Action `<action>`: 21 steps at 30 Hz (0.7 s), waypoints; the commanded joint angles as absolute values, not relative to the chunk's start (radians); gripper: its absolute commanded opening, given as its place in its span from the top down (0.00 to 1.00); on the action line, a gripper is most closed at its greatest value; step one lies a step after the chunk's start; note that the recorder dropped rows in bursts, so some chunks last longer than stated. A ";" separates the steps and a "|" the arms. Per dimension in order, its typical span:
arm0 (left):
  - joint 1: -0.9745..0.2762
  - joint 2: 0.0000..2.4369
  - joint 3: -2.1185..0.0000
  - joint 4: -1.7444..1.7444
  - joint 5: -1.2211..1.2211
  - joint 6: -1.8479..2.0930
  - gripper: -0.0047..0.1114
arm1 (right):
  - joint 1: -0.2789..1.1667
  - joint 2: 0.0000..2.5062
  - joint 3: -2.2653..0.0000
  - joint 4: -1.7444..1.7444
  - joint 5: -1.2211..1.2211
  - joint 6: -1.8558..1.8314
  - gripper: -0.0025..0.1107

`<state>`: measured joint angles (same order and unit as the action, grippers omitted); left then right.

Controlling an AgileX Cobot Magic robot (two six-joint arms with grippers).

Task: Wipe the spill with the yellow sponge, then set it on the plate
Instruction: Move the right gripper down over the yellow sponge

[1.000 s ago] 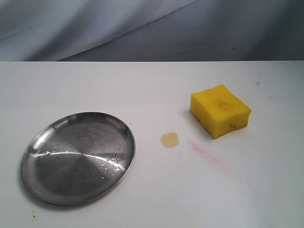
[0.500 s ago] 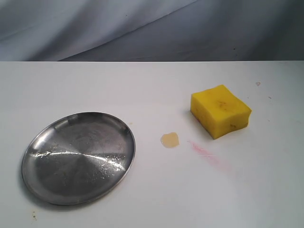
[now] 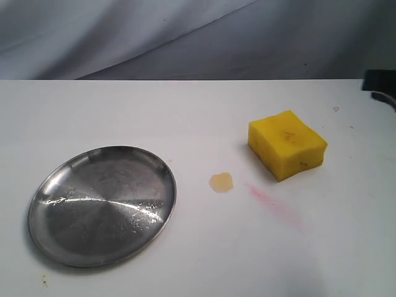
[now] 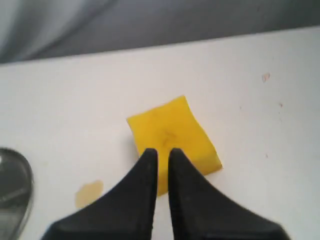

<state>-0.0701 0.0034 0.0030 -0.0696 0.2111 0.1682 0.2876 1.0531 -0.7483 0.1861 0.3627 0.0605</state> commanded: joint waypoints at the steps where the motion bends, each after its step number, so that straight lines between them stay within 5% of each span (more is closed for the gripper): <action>1: -0.069 0.000 0.000 -0.069 0.206 0.158 0.96 | 0.289 1.337 -0.965 0.227 0.609 -0.117 0.69; 6: -0.069 0.000 0.000 -0.069 0.206 0.158 0.96 | 0.289 1.555 -1.105 0.251 0.675 -0.176 0.34; 8: -0.069 0.000 0.000 -0.069 0.206 0.158 0.96 | 0.289 1.666 -1.156 0.219 0.653 -0.179 0.28; 21: -0.069 0.000 0.000 -0.069 0.206 0.158 0.96 | 0.289 2.012 -1.341 0.125 0.516 -0.175 0.28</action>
